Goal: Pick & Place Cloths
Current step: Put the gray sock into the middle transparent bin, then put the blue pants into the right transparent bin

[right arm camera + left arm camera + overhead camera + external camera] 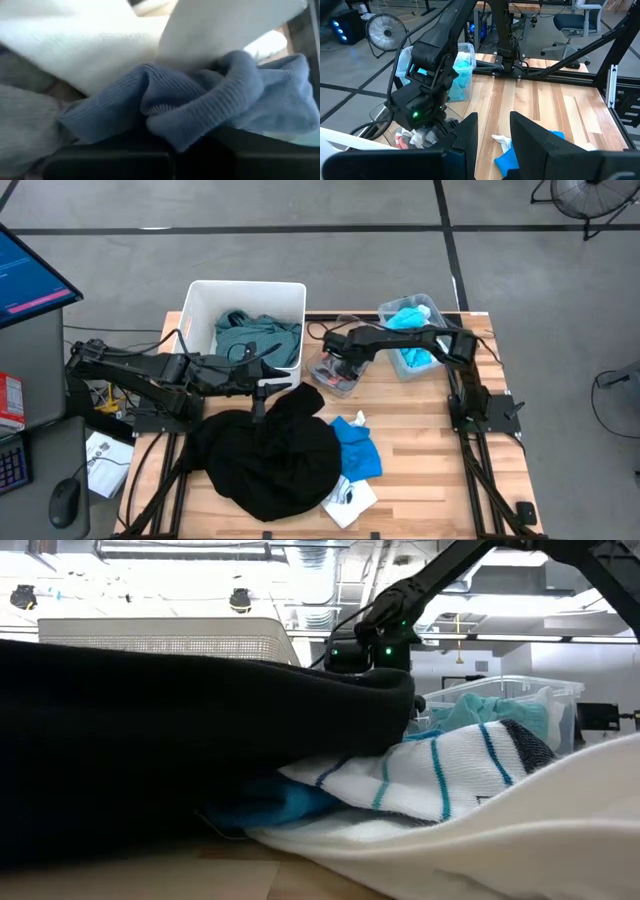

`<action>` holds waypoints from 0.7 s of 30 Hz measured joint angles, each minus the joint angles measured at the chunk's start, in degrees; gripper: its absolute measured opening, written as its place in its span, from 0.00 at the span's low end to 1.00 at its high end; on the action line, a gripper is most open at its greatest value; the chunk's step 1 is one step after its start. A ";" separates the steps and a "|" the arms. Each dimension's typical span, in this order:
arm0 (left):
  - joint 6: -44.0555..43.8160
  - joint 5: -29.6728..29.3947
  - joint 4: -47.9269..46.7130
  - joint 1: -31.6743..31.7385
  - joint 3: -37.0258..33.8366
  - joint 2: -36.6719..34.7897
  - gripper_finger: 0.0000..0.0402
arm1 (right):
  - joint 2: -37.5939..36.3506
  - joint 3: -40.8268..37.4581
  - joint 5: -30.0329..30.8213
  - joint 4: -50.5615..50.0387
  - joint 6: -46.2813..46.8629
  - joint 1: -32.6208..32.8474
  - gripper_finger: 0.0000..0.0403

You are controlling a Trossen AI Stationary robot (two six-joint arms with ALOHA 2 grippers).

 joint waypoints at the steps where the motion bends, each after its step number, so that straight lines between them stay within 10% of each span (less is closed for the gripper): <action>1: 0.00 0.00 0.01 0.00 0.00 0.00 0.25 | -0.06 0.00 -0.30 -0.33 -0.62 0.00 0.00; 12: 0.00 -0.02 0.27 0.02 0.02 0.00 0.25 | -14.25 5.22 -3.08 -10.70 -4.02 0.68 0.00; 21: 0.07 -0.02 0.10 -0.04 0.02 0.00 0.25 | -30.79 1.77 -19.82 -16.69 0.83 12.92 0.12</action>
